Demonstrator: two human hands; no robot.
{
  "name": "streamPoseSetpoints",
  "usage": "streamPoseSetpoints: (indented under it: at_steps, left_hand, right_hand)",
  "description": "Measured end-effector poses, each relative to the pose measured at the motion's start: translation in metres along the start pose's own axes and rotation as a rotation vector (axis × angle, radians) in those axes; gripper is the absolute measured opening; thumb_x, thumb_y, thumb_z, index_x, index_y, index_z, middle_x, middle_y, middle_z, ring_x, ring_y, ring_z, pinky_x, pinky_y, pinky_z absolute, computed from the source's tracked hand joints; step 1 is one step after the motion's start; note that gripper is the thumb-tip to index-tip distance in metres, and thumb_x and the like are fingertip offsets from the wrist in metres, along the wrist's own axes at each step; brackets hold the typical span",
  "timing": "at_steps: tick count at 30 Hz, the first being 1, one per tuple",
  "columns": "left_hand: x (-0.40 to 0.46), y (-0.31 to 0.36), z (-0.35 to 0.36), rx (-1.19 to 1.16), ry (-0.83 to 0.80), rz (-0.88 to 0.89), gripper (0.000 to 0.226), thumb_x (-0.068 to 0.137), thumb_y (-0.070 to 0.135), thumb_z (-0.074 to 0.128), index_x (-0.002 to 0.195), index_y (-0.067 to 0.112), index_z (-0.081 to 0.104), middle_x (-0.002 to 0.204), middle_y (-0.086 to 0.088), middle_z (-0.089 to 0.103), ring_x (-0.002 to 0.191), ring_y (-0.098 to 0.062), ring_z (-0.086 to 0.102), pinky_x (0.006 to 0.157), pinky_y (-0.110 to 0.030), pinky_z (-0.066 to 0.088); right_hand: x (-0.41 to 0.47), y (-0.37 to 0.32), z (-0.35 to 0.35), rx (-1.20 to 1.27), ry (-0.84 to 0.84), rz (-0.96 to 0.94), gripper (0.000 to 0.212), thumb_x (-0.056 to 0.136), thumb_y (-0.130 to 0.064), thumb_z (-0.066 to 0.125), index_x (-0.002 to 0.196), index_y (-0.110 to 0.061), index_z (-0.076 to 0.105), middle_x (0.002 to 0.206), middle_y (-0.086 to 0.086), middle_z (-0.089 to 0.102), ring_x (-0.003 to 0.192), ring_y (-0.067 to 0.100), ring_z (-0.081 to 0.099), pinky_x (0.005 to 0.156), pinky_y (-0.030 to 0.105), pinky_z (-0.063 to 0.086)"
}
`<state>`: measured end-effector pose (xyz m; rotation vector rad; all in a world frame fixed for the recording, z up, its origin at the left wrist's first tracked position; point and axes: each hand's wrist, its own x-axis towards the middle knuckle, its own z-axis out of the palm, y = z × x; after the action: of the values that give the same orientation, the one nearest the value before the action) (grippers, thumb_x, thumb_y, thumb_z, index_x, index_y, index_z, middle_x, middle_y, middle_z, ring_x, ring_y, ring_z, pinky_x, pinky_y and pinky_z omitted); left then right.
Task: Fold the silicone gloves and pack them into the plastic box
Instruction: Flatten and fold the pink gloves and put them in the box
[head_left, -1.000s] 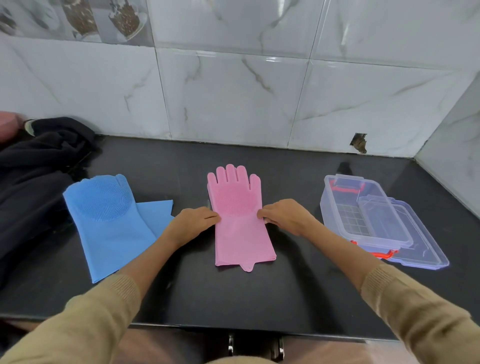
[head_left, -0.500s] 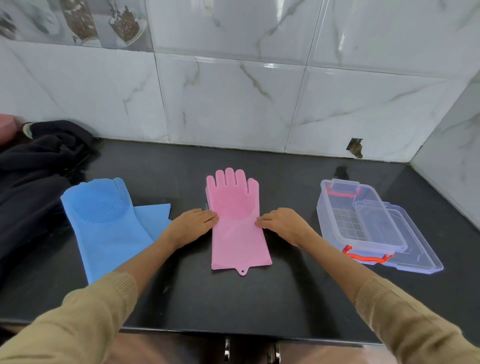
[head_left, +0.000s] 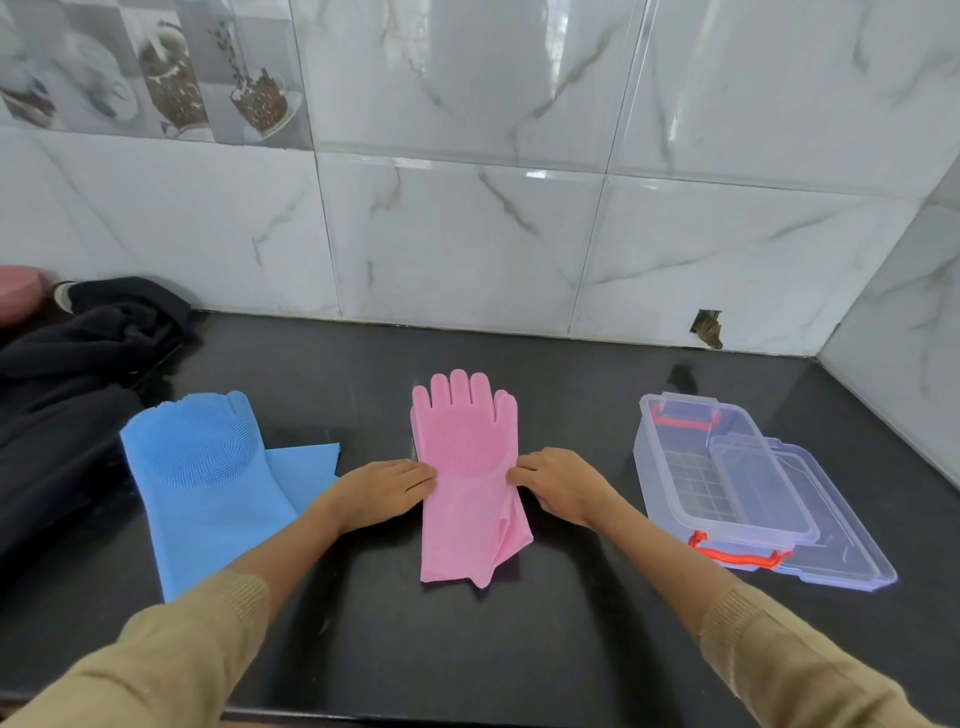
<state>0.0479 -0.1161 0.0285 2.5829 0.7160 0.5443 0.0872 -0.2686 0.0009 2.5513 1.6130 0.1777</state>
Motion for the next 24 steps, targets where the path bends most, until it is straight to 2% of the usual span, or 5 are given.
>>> streamPoseSetpoints:
  at_steps: [8, 11, 14, 18, 24]
  left_hand:
    - [0.0, 0.019, -0.005, 0.203, 0.059, 0.113, 0.039, 0.09, 0.035, 0.007, 0.087, 0.021, 0.043, 0.088, 0.0, 0.044, 0.084, -0.029, 0.035, 0.084, -0.046, 0.028]
    - [0.014, 0.003, 0.009, 0.247, -0.054, 0.137, 0.041, 0.093, 0.037, 0.009, 0.094, 0.021, 0.047, 0.094, -0.001, 0.049, 0.09, -0.032, 0.04, 0.086, -0.046, 0.031]
    - [0.034, -0.073, 0.023, 0.352, -0.424, 0.266, 0.033, 0.1, 0.038, 0.029, 0.126, 0.024, 0.043, 0.128, 0.002, 0.053, 0.117, -0.021, 0.05, 0.096, -0.041, 0.043]
    - [0.011, -0.108, -0.004, 0.067, -0.344, 0.376, 0.012, 0.092, 0.014, 0.045, 0.101, 0.009, 0.05, 0.097, -0.01, 0.065, 0.082, -0.032, 0.062, 0.07, -0.03, 0.041]
    - [0.032, -0.087, 0.0, 0.004, -0.35, 0.013, 0.024, 0.099, 0.022, 0.031, 0.08, 0.011, 0.041, 0.083, -0.008, 0.055, 0.075, -0.027, 0.047, 0.074, -0.034, 0.033]
  right_hand:
    - [0.006, 0.007, 0.001, 0.102, -0.081, -0.043, 0.042, 0.09, 0.0, 0.044, 0.129, -0.011, 0.052, 0.14, 0.005, 0.051, 0.125, 0.026, 0.05, 0.105, 0.036, 0.042]
    - [0.01, 0.007, -0.002, 0.177, -0.108, 0.017, 0.031, 0.091, -0.004, 0.038, 0.118, -0.015, 0.049, 0.121, 0.003, 0.058, 0.098, 0.03, 0.059, 0.088, 0.041, 0.05]
    - [0.018, 0.006, -0.003, 0.302, -0.036, 0.14, 0.01, 0.093, -0.013, 0.035, 0.097, -0.018, 0.043, 0.089, 0.004, 0.058, 0.072, 0.032, 0.052, 0.07, 0.039, 0.047]
    - [0.029, 0.008, -0.002, 0.582, 0.101, 0.402, 0.013, 0.099, -0.022, 0.033, 0.096, -0.018, 0.046, 0.074, -0.001, 0.052, 0.064, 0.029, 0.046, 0.066, 0.034, 0.039]
    - [0.066, 0.012, -0.006, 0.648, 0.027, 0.766, 0.024, 0.098, -0.023, 0.032, 0.091, -0.009, 0.051, 0.099, 0.012, 0.066, 0.09, 0.035, 0.059, 0.075, 0.034, 0.037]
